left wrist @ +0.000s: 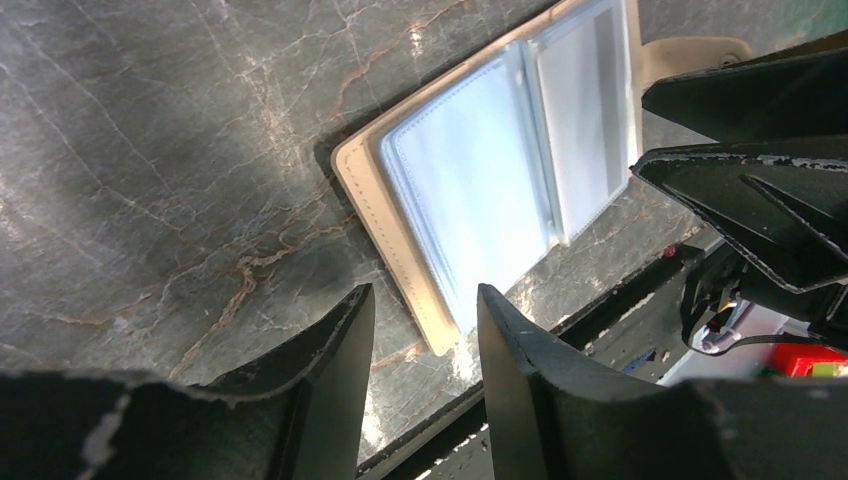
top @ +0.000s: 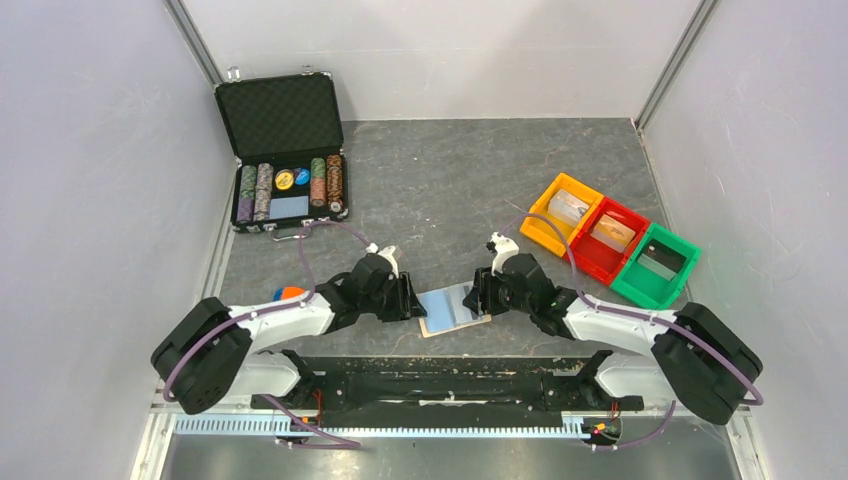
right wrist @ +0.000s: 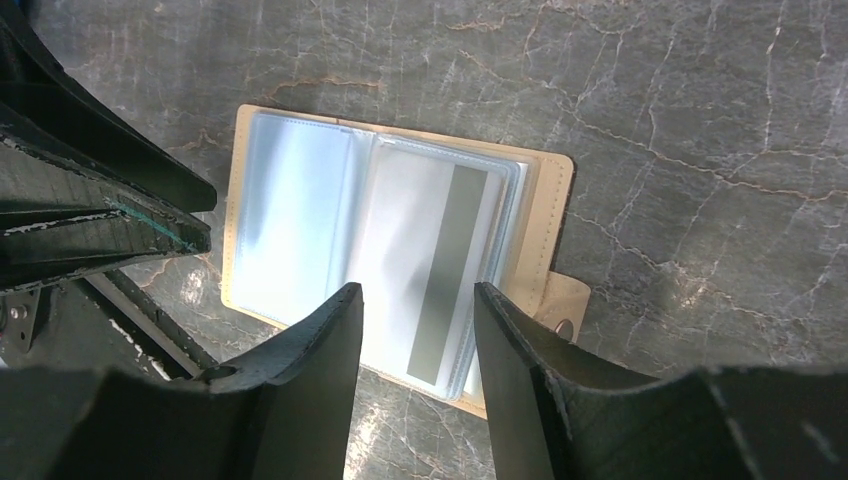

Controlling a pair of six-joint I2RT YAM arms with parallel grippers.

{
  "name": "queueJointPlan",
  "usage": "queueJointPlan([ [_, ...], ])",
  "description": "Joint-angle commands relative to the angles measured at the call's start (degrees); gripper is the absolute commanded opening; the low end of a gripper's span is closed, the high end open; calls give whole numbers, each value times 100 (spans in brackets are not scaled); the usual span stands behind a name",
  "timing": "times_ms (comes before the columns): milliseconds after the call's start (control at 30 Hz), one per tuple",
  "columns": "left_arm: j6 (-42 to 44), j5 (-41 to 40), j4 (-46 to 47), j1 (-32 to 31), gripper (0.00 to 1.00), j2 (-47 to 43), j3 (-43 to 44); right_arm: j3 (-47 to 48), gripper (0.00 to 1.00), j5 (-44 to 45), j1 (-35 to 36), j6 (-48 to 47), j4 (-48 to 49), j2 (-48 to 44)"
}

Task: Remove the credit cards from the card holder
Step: Remove the credit card from the card holder.

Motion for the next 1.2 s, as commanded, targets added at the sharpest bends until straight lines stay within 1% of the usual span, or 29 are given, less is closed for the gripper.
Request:
queueJointPlan([
  [0, 225, 88, 425, -25, 48, 261, 87, 53, 47, 30, -29, -65, 174, 134],
  [433, 225, 82, 585, -24, 44, 473, -36, -70, 45, -275, -30, 65, 464, 233],
  [900, 207, 130, 656, -24, 43, 516, -68, -118, 44, -816, -40, 343, 936, 311],
  [1000, 207, 134, 656, -25, 43, 495, -67, -108, 44, -685, -39, 337, 860, 287],
  [1167, 198, 152, 656, -29, 44, 466, -90, 20, 44, -189, -56, 87, 352, 155],
])
